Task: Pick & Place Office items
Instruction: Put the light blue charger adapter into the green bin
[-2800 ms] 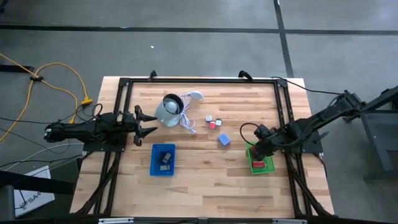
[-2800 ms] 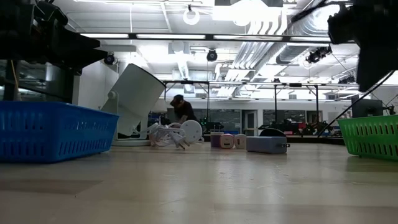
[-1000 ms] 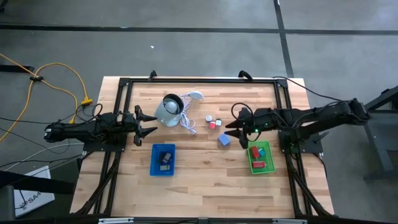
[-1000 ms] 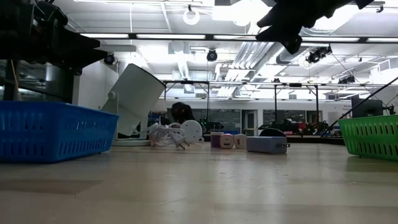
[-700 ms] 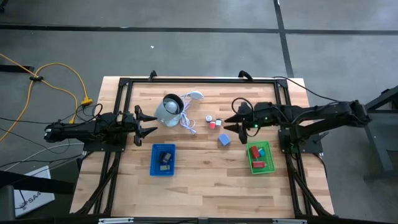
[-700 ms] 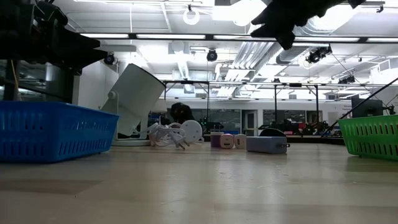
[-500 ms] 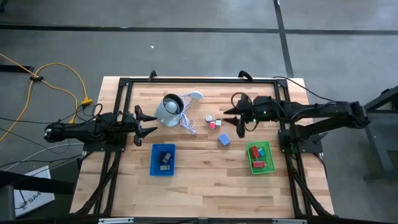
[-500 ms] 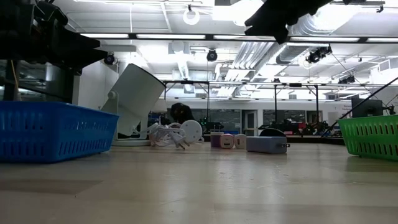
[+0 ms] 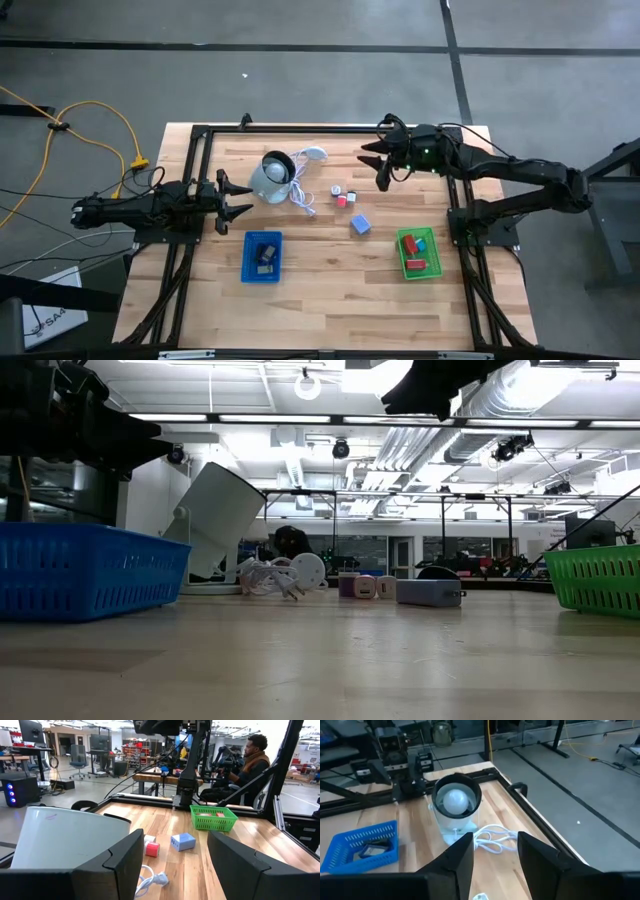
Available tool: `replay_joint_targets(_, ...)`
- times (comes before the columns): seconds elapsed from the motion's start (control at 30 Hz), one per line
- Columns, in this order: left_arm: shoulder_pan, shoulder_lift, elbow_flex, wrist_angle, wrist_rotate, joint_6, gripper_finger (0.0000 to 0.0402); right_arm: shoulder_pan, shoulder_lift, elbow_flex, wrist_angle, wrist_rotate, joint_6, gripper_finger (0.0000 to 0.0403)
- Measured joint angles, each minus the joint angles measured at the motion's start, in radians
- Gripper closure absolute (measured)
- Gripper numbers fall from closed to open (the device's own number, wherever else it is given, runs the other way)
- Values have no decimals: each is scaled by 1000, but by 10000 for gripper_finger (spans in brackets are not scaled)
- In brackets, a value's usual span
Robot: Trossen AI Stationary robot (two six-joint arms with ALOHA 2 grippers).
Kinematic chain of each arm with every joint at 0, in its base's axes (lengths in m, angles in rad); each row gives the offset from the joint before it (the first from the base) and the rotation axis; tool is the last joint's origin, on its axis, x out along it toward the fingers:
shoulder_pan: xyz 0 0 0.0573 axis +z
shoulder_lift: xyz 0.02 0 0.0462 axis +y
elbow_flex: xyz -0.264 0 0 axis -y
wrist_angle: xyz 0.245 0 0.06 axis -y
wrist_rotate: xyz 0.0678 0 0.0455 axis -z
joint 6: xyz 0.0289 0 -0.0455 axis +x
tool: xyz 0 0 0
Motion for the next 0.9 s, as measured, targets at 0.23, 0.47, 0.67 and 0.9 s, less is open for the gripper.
replay_joint_targets(0.23,0,0,0,0,0,0,189,1,0,0,-5,-1,-1,264)
replay_joint_targets(0.47,0,0,0,0,0,0,189,1,0,0,-15,-1,1,264)
replay_joint_targets(0.67,0,0,0,0,0,0,189,1,0,0,-106,-1,11,264)
replay_joint_targets(0.9,0,0,0,0,0,0,189,30,0,0,-201,18,13,264)
